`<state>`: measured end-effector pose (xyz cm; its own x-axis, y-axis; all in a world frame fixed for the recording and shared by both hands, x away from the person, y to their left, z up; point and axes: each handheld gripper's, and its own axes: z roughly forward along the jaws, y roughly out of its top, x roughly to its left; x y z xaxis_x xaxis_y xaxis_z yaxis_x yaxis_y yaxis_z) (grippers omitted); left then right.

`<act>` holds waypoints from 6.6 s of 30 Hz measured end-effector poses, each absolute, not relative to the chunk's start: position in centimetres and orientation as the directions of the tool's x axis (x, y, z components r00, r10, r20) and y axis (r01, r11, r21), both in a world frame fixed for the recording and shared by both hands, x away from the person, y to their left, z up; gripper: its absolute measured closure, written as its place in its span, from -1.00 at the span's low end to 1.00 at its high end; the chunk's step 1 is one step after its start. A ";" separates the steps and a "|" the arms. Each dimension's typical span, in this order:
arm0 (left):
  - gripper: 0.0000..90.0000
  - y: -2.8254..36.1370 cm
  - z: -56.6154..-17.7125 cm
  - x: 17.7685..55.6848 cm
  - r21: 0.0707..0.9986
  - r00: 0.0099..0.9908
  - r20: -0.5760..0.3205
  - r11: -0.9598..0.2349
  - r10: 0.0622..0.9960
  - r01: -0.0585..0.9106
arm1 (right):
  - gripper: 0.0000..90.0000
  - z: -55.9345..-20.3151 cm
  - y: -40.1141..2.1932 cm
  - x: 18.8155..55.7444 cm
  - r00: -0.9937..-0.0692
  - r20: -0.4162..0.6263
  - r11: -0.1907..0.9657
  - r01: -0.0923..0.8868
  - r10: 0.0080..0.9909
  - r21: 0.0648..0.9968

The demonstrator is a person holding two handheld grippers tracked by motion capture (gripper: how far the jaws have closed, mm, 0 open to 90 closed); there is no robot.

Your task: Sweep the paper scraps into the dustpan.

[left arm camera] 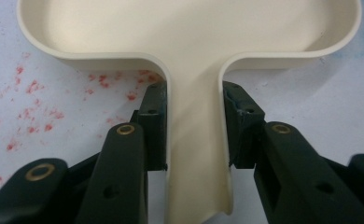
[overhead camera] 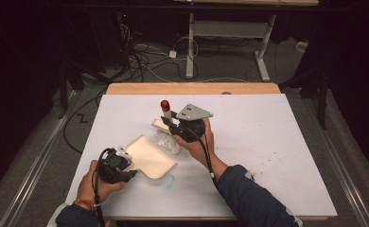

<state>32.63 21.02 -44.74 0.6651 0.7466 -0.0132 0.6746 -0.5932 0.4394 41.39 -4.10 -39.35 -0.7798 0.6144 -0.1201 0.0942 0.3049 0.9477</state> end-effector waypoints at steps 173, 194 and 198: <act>0.41 22.7 -45.4 32.3 0.405 0.640 0.011 -0.589 0.769 0.700 | 0.56 -37.0 -12.4 36.1 -0.803 -0.190 0.364 0.035 0.564 0.931; 0.41 24.1 -45.8 30.9 0.418 0.632 -0.009 -0.571 0.775 0.707 | 0.56 -37.0 -15.4 33.6 -0.836 -0.169 0.407 0.070 0.522 0.911; 0.41 24.0 -45.9 31.2 0.430 0.616 0.011 -0.559 0.788 0.708 | 0.56 -36.3 -16.5 33.6 -0.833 -0.155 0.385 0.074 0.531 0.920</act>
